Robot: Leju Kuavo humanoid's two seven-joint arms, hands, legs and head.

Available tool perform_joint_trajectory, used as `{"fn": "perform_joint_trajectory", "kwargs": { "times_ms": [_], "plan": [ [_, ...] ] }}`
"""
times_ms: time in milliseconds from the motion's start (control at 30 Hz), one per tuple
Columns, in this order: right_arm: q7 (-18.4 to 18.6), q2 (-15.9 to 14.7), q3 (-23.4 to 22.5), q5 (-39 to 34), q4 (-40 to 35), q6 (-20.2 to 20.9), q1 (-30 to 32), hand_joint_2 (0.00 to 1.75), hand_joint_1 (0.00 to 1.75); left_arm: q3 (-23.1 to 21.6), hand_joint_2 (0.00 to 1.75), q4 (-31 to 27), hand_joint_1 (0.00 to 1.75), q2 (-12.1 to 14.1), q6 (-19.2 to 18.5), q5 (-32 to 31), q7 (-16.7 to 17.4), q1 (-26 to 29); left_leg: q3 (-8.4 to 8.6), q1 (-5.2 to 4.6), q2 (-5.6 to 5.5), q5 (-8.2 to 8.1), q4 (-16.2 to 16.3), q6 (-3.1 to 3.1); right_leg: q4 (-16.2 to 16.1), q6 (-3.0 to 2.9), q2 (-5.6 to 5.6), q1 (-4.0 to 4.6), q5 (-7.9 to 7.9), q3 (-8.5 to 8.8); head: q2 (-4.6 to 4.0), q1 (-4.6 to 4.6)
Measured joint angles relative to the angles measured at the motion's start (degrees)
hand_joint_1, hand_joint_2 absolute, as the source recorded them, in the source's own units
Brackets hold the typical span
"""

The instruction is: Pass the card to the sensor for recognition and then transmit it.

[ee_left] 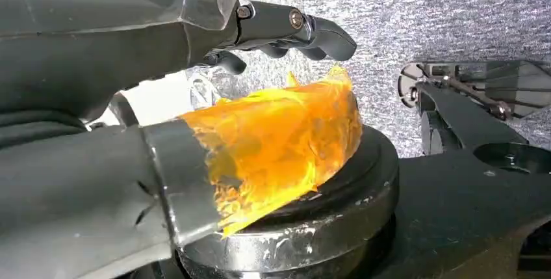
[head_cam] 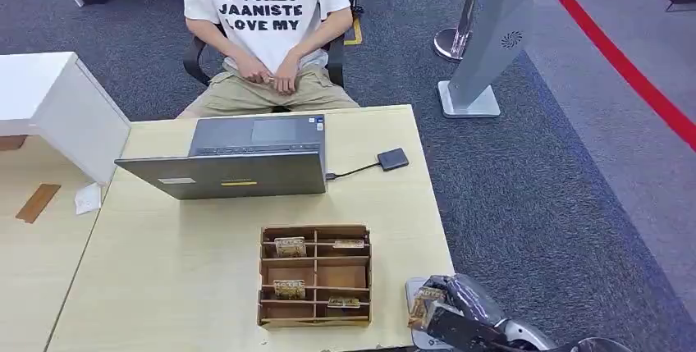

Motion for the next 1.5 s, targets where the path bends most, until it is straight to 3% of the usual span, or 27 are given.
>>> {"fn": "perform_joint_trajectory", "kwargs": {
  "times_ms": [233, 1500],
  "plan": [
    [2.2, -0.1, 0.1, 3.8, 0.2, -0.7, -0.4, 1.75, 1.75, 0.0, 0.00, 0.0, 0.00, 0.1, 0.2, 0.0, 0.0, 0.0, 0.00, 0.00, 0.00, 0.00, 0.0, 0.00, 0.0, 0.00, 0.00, 0.00, 0.00, 0.00, 0.00, 0.00],
    [3.2, -0.4, 2.9, 6.0, 2.0, 0.2, -2.5, 1.75, 1.75, 0.0, 0.00, 0.0, 0.00, 0.1, 0.3, 0.0, 0.1, 0.0, 0.02, 0.00, 0.00, 0.00, 0.0, 0.00, 0.0, 0.00, 0.00, 0.00, 0.00, 0.01, 0.00, 0.00]
  ]
}}
